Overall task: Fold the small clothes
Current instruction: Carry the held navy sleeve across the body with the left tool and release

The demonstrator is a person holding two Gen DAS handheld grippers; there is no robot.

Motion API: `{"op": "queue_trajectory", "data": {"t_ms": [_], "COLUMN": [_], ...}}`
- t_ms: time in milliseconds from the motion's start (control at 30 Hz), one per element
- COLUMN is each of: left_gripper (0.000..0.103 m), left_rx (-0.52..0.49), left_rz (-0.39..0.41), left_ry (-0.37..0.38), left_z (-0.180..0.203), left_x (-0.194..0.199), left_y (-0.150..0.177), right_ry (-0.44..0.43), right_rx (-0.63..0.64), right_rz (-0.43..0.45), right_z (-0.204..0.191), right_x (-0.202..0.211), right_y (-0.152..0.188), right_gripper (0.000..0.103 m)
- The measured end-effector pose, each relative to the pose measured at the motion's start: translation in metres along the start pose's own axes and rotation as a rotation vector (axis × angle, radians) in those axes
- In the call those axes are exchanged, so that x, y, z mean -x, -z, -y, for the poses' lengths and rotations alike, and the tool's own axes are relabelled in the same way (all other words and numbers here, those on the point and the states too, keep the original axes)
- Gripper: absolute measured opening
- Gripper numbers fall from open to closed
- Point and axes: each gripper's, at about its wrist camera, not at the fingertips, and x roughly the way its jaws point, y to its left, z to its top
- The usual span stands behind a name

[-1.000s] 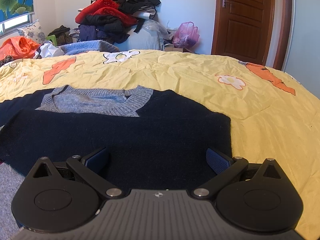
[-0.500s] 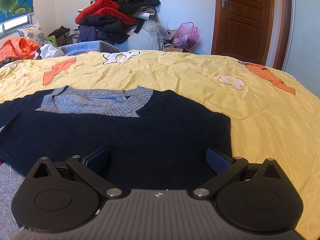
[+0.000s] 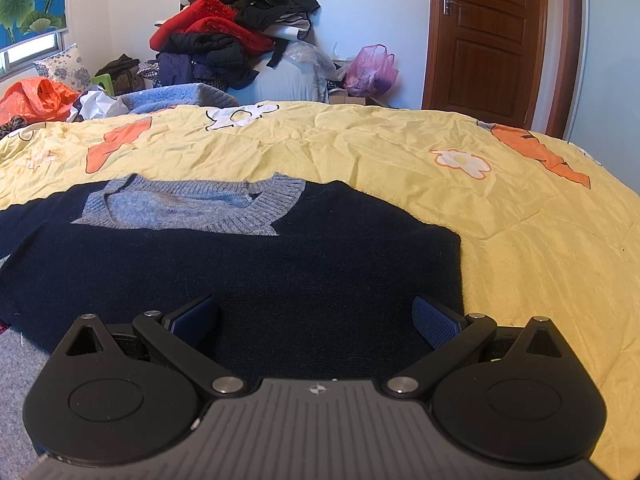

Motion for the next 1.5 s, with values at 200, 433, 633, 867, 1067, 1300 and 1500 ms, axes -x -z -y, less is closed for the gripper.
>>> {"op": "queue_trajectory", "data": {"t_ms": [200, 433, 633, 867, 1067, 1300, 1500], "left_gripper": [0.006, 0.003, 0.003, 0.003, 0.004, 0.004, 0.069], "left_rx": [-0.116, -0.205, -0.135, -0.438, -0.62, -0.729, -0.868], "left_rz": [0.006, 0.035, 0.07, -0.063, -0.318, -0.402, -0.387], "left_ry": [-0.137, -0.173, 0.069, 0.351, 0.463, 0.436, 0.526], "left_z": [0.011, 0.039, 0.094, 0.221, 0.259, 0.251, 0.25], "left_x": [-0.01, -0.003, 0.023, 0.039, 0.04, 0.036, 0.069], "left_y": [0.005, 0.009, 0.031, 0.153, 0.278, 0.326, 0.32], "right_ry": [0.0, -0.004, -0.007, -0.018, -0.022, -0.024, -0.023], "right_rx": [0.0, -0.01, -0.014, -0.028, -0.035, -0.037, -0.036], "right_rz": [0.0, 0.005, 0.007, 0.013, 0.015, 0.016, 0.016], "right_z": [0.0, 0.001, 0.001, 0.003, 0.004, 0.005, 0.005], "right_x": [0.0, 0.001, 0.001, 0.002, 0.003, 0.003, 0.003], "right_y": [0.0, 0.0, 0.0, 0.0, 0.001, 0.001, 0.001], "right_gripper": [0.103, 0.103, 0.103, 0.103, 0.103, 0.103, 0.103]}}
